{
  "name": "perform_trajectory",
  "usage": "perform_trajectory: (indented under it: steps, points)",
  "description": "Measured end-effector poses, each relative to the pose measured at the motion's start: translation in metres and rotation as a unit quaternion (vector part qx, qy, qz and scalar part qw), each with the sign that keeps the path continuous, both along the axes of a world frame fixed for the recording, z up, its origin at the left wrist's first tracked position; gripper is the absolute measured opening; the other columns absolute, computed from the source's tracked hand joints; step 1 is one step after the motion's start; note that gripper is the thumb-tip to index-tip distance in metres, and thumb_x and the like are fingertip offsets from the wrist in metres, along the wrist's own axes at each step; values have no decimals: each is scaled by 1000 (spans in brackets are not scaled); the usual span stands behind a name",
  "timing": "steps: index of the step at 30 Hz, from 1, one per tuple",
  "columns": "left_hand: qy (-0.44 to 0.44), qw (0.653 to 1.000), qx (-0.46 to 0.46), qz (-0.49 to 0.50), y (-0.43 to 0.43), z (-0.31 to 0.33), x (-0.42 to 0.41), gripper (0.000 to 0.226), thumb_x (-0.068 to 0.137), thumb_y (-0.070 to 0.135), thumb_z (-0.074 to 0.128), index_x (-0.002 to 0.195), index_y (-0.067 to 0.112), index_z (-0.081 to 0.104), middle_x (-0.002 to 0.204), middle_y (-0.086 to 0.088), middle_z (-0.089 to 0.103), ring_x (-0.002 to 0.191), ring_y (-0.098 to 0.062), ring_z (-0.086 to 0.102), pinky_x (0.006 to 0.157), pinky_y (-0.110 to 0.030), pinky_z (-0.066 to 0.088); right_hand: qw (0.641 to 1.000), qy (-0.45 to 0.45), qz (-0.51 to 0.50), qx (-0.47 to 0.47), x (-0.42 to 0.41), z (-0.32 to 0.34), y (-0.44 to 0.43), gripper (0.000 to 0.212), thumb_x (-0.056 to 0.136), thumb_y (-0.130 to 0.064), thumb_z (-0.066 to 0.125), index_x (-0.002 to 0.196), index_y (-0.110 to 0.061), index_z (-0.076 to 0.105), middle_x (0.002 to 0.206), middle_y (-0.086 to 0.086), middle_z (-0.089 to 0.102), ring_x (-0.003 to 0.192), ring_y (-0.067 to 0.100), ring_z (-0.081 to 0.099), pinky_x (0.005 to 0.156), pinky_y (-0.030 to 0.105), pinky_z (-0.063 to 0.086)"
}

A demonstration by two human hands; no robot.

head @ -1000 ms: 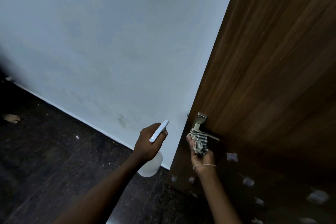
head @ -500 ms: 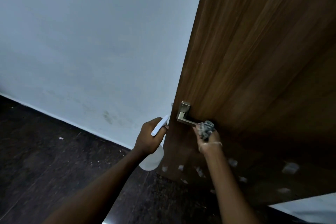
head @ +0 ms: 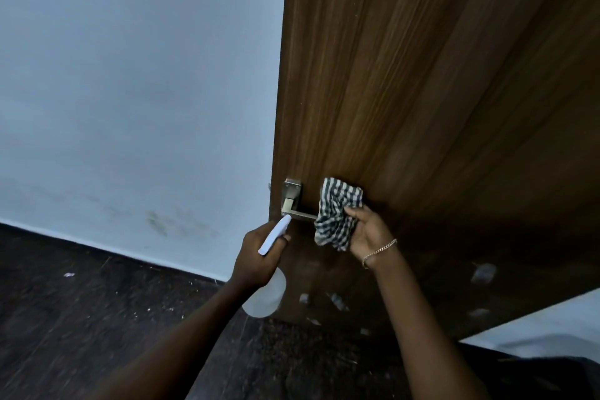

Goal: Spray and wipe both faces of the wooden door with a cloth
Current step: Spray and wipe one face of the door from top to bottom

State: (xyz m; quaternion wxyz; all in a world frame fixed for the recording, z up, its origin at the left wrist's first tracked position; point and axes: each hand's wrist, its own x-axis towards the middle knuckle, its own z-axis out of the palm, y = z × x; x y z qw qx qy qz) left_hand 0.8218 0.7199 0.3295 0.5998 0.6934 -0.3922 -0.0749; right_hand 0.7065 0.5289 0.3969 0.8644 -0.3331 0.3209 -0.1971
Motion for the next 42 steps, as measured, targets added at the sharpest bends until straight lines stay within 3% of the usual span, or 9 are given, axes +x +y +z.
perform_trajectory:
  steps: [10,14,18,20,23,27,31,38,42]
  points:
    - [-55,998,5,-9,-27,-62,-36,13,95,23,63,84,30,64,71,13,64,61,-14,63,57,-19,46,982,-70,-163,-63,-65,-4,-39,42,97,-7,44,136,-11,57,126,17,66,113,34,64,83,44,54]
    - [-52,999,8,3,-41,-121,-38,7,92,32,65,89,37,67,76,18,69,64,-12,68,57,-17,51,919,-74,-297,-250,-91,-16,-53,36,96,-5,52,126,-19,65,115,3,72,112,23,67,88,40,54]
    - [-44,999,-8,10,-44,-182,-32,15,92,24,69,103,34,72,88,15,75,76,-14,74,66,-24,60,688,17,-360,-629,-85,-51,-55,38,102,-15,55,138,-4,56,136,14,56,119,-7,52,95,11,42]
    - [-56,997,-43,16,-46,-206,-28,11,94,24,67,102,28,73,88,14,75,77,-15,74,67,-23,60,554,85,-342,-754,-59,-90,-64,46,104,-29,51,143,-7,52,145,24,42,133,15,43,106,25,39]
    - [-67,993,-95,33,-54,-230,-6,9,95,18,63,91,21,69,77,14,70,66,-15,70,61,-20,53,389,134,-344,-844,-5,-152,-80,37,103,-28,50,132,-9,63,143,25,41,125,44,42,105,54,37]
    - [-107,982,-147,45,-60,-261,15,10,93,11,61,88,10,70,74,19,67,62,-13,68,60,-16,50,244,142,-366,-887,53,-221,-70,31,97,-23,58,126,-16,68,137,16,42,119,41,43,97,55,42]
    - [-154,970,-182,47,-61,-279,24,24,95,26,54,88,10,70,73,13,68,62,-15,67,59,-22,51,79,113,-150,-979,52,-323,-67,40,86,-26,70,125,-22,67,139,6,44,124,33,44,93,50,41]
    - [-192,954,-222,59,-48,-284,33,32,94,26,51,81,2,68,71,-3,65,58,-25,64,52,-41,52,267,198,-371,-867,91,-267,-37,48,93,-25,45,140,-24,58,141,12,39,125,41,37,97,58,32]
    - [-213,946,-232,81,-37,-285,37,29,92,26,54,83,1,66,72,-8,65,56,-30,62,53,-49,50,77,105,-193,-973,129,-328,-12,46,87,-26,59,133,-20,61,143,9,47,127,38,47,94,49,41]
